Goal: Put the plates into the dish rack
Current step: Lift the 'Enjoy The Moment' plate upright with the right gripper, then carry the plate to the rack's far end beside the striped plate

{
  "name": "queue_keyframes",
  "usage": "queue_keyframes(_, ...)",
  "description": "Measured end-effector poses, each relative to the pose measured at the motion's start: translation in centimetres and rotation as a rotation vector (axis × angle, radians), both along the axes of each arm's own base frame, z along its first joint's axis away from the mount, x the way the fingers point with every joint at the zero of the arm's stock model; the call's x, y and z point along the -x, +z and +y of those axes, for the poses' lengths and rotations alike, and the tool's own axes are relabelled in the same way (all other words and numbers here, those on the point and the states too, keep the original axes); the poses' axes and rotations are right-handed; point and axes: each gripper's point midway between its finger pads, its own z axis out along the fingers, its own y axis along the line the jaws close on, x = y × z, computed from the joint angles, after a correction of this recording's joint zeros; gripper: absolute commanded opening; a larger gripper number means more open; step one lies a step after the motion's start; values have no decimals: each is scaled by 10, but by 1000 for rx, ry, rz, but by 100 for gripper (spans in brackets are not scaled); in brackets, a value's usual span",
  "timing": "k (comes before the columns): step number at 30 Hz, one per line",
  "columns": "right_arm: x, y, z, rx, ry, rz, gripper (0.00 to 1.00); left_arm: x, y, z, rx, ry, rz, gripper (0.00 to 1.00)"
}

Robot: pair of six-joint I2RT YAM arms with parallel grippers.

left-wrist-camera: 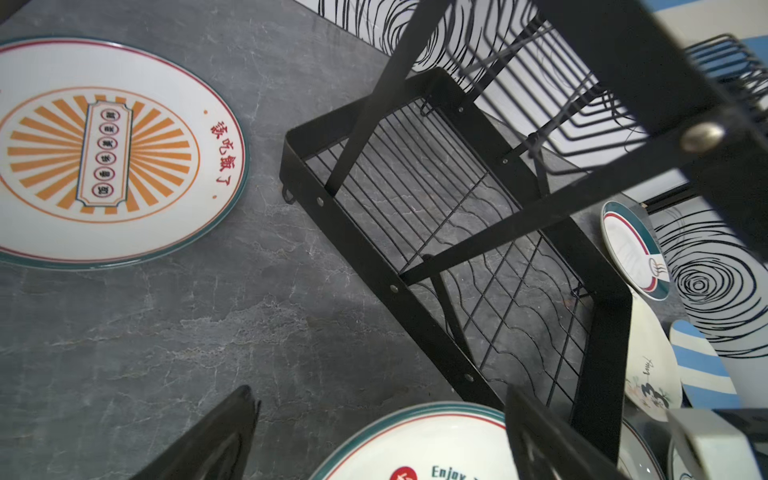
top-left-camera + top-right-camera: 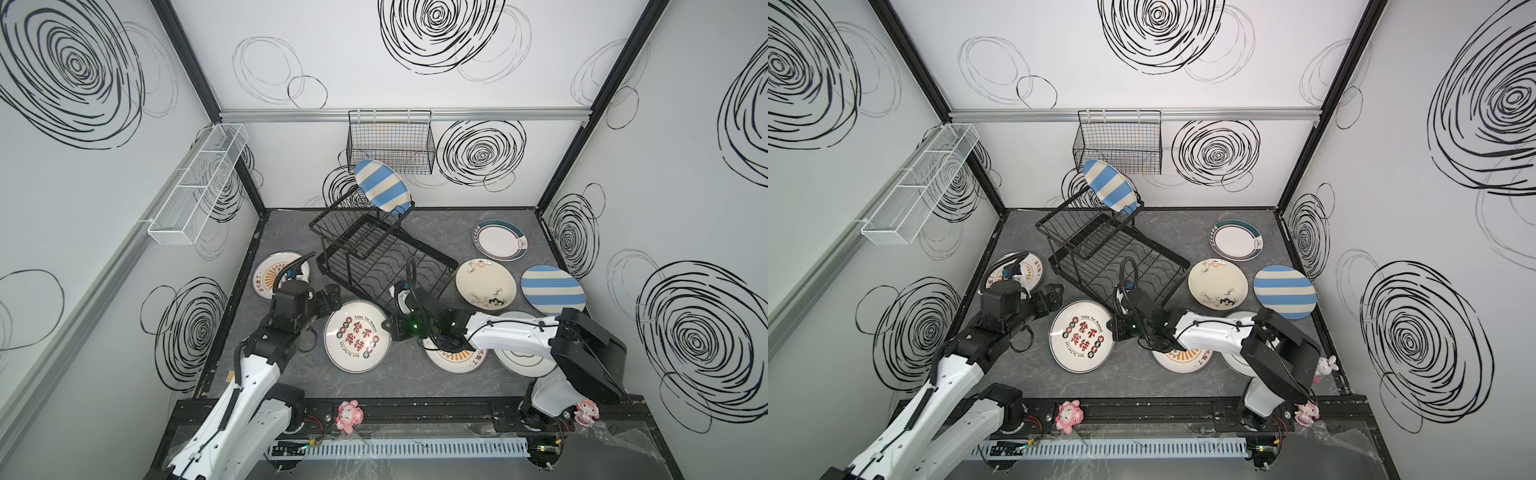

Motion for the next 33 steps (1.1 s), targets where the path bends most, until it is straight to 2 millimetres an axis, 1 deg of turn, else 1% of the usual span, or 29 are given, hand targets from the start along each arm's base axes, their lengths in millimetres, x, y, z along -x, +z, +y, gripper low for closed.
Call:
queue_keyframes(3, 3, 16, -10, -13, -6, -39, 0, -3, 10, 5, -27, -2, -16, 96)
queue_keyframes(6, 8, 33, -24, -23, -5, -80, 0, -7, 12, 11, -39, 5, -14, 96)
queue_keyframes(8, 10, 45, -32, -30, 2, -109, 0, -9, 9, 15, -44, 5, -3, 96)
queue_keyframes(11, 6, 65, -48, -39, -3, -157, 0, -11, 2, 19, -50, -4, 20, 96)
queue_keyframes(14, -1, 82, -69, -43, -29, -210, 0, -13, -3, 20, -62, -16, 39, 96)
queue_keyframes(18, -7, 102, -99, -45, -75, -290, 0, -15, -4, 20, -73, -36, 42, 96)
queue_keyframes(19, -10, 108, -107, -42, -88, -311, 0, -15, -3, 20, -73, -41, 41, 96)
queue_keyframes(22, -18, 123, -122, -8, -112, -358, 0, -15, -4, 17, -62, -60, 44, 96)
queue_keyframes(26, -33, 151, -134, 33, -146, -431, 0, -18, -4, 10, -39, -89, 38, 96)
queue_keyframes(30, -52, 191, -143, 55, -175, -524, 0, -19, -5, 7, -29, -104, 42, 96)
queue_keyframes(33, -69, 221, -142, 71, -189, -596, 0, -19, -5, 6, -24, -110, 41, 96)
